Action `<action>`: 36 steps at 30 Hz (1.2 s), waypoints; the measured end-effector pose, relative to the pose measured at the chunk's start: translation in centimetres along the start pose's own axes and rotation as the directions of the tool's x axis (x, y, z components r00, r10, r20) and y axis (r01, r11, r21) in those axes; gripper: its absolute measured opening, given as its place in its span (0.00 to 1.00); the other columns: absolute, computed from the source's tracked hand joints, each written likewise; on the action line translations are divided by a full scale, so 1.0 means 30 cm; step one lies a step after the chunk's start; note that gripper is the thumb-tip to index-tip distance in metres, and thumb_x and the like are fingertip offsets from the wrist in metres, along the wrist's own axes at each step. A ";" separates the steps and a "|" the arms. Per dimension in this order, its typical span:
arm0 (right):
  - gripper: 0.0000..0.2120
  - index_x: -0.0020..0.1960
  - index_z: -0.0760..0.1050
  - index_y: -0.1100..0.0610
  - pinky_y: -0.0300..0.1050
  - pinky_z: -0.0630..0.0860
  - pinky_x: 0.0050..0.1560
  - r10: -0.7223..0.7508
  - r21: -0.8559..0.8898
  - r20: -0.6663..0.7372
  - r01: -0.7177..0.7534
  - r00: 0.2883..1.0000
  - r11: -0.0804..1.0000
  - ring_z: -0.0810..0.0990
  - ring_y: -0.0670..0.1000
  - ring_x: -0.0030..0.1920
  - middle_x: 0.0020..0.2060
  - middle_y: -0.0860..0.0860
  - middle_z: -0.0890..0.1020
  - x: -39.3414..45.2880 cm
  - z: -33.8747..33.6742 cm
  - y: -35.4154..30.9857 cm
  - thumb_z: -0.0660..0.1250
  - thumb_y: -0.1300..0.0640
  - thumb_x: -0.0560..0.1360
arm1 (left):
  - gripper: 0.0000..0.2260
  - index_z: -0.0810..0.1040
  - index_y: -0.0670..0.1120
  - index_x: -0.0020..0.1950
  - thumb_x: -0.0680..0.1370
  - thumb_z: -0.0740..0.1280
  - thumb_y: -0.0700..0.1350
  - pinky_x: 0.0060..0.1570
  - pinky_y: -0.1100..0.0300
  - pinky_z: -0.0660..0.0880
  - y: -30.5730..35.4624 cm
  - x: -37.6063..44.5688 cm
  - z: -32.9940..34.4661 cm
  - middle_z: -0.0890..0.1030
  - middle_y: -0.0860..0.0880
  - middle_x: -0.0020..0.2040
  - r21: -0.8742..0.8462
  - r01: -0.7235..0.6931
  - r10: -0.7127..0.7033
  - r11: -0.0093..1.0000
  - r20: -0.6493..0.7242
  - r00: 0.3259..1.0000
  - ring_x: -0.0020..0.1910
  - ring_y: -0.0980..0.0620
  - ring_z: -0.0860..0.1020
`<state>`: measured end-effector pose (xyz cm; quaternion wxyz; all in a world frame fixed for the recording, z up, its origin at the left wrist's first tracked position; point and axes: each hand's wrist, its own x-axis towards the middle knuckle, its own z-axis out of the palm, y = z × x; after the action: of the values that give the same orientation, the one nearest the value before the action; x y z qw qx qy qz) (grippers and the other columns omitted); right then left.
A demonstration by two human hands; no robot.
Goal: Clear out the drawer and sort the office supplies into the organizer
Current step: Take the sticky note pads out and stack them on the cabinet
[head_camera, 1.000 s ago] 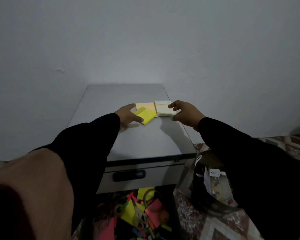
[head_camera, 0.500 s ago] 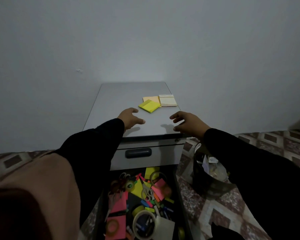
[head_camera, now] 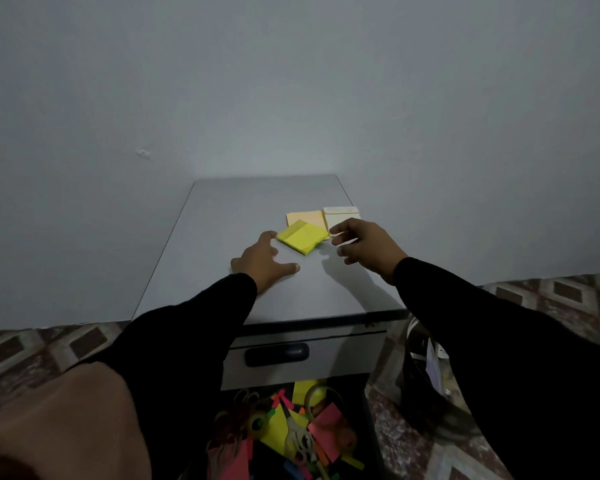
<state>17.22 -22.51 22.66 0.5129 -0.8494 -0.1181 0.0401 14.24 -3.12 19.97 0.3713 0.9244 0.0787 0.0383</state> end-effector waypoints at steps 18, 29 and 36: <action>0.25 0.63 0.70 0.62 0.46 0.70 0.60 0.125 -0.343 -0.033 -0.128 0.992 0.930 0.73 0.57 0.61 0.59 0.58 0.76 0.345 0.128 0.051 0.73 0.63 0.69 | 0.35 0.56 0.45 0.75 0.73 0.66 0.28 0.51 0.55 0.73 -0.050 0.143 0.020 0.69 0.38 0.69 -0.486 0.097 -0.012 0.869 0.176 0.984 0.49 0.45 0.75; 0.13 0.34 0.72 0.58 0.45 0.78 0.39 0.264 0.136 -0.066 -0.254 0.962 0.958 0.74 0.53 0.35 0.34 0.56 0.75 0.352 0.116 0.034 0.66 0.73 0.71 | 0.35 0.55 0.47 0.76 0.74 0.65 0.29 0.48 0.60 0.71 -0.074 0.170 0.016 0.66 0.43 0.72 -0.614 0.001 0.082 0.789 0.107 0.991 0.51 0.52 0.74; 0.13 0.35 0.71 0.58 0.33 0.67 0.20 0.223 0.207 -0.114 -0.197 0.968 0.958 0.69 0.50 0.28 0.29 0.54 0.72 0.376 0.109 0.034 0.64 0.72 0.73 | 0.34 0.55 0.53 0.76 0.74 0.62 0.64 0.73 0.47 0.49 -0.149 0.183 0.020 0.58 0.51 0.76 0.391 -0.121 0.121 0.912 0.023 0.992 0.75 0.50 0.56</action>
<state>27.70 -17.43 20.82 0.5928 -0.8038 0.0128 0.0475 19.21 0.59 16.51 0.1757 0.9830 0.0278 0.0455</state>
